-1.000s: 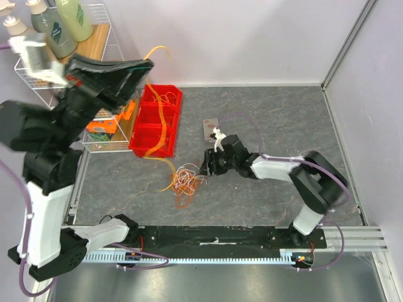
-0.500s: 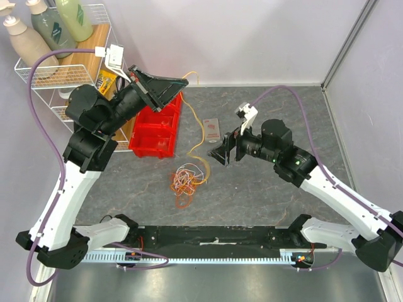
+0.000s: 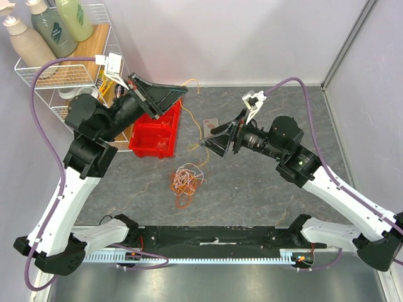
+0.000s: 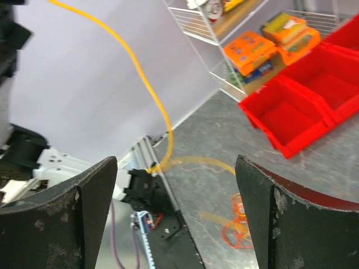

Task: Untangle the cables

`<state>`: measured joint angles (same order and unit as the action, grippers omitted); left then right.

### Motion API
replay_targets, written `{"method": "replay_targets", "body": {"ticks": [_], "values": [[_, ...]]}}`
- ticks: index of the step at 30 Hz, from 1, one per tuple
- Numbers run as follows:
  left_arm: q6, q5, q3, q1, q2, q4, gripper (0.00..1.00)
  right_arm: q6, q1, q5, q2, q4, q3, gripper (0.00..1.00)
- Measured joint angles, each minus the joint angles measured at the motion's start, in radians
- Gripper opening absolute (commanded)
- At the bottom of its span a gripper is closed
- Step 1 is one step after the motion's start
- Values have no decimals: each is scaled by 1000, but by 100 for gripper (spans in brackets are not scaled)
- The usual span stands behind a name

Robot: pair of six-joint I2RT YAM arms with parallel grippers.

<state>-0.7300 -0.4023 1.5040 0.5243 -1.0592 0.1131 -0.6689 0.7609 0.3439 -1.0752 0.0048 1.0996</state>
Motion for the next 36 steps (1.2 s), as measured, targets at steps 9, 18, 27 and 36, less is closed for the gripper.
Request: {"method": "replay_targets", "body": {"ticks": [9, 18, 27, 36], "values": [[-27, -1, -35, 0, 0, -20, 2, -111, 47, 41, -7, 163, -28, 61], [-32, -2, -40, 0, 5, -23, 2, -127, 57, 36, -45, 196, -30, 19], [-32, -4, -47, 0, 18, -23, 2, -128, 58, 40, -94, 227, -30, 44], [-32, -19, -47, 0, 18, -23, 2, -106, 58, 25, -95, 201, -30, 55]]}}
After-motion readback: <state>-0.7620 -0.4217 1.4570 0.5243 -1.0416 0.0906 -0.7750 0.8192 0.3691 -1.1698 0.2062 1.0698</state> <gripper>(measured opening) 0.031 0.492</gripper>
